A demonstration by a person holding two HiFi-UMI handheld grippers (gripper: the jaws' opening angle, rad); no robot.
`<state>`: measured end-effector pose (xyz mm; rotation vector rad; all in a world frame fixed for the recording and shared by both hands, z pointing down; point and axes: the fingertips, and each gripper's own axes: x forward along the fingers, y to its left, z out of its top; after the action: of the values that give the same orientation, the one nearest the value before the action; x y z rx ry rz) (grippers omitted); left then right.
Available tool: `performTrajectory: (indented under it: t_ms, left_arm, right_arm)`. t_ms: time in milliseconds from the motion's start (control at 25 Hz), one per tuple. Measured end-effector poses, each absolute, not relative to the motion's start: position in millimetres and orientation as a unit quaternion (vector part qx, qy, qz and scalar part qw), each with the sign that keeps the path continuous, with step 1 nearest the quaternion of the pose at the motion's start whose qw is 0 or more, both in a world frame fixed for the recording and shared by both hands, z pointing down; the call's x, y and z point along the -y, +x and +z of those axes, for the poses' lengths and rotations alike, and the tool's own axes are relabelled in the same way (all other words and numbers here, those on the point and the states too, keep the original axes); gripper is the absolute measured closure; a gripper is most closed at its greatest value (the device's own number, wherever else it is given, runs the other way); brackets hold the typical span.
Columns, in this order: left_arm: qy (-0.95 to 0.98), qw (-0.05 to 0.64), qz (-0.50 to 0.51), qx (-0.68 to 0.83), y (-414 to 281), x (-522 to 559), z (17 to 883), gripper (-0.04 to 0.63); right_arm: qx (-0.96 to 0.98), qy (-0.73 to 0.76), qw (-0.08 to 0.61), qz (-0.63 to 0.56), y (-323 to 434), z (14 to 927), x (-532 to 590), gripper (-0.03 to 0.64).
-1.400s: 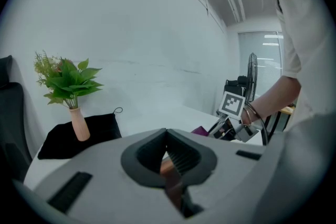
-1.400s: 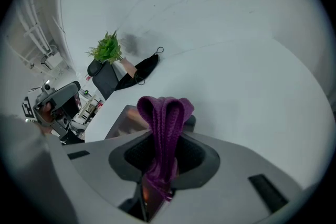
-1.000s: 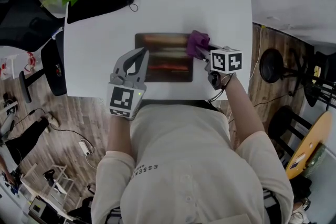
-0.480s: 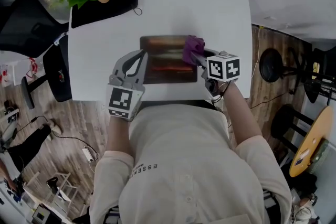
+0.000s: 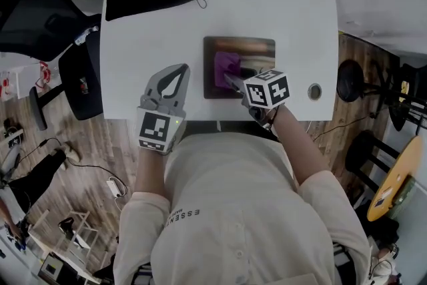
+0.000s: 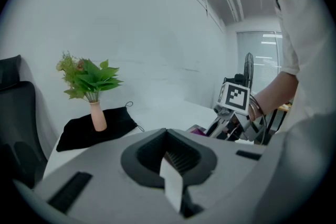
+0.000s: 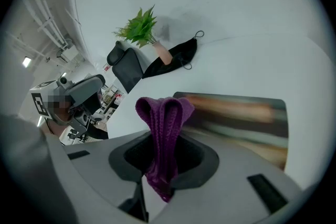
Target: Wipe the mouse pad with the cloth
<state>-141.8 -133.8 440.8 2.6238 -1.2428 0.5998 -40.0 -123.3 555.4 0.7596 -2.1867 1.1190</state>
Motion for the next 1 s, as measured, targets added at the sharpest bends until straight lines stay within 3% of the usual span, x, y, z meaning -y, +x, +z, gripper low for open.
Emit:
performTrajectory:
  t_ms: [400, 1000]
  left_arm:
    - [0.878, 0.090, 0.211, 0.419, -183, 127, 452, 0.594]
    - [0.883, 0.079, 0.213, 0.411, -172, 132, 450, 0.594]
  right_arm:
    - [0.817, 0.262, 0.299, 0.418, -98, 570, 122, 0.514]
    - [0.800, 0.279, 0.296, 0.441, -75, 582, 126, 0.512]
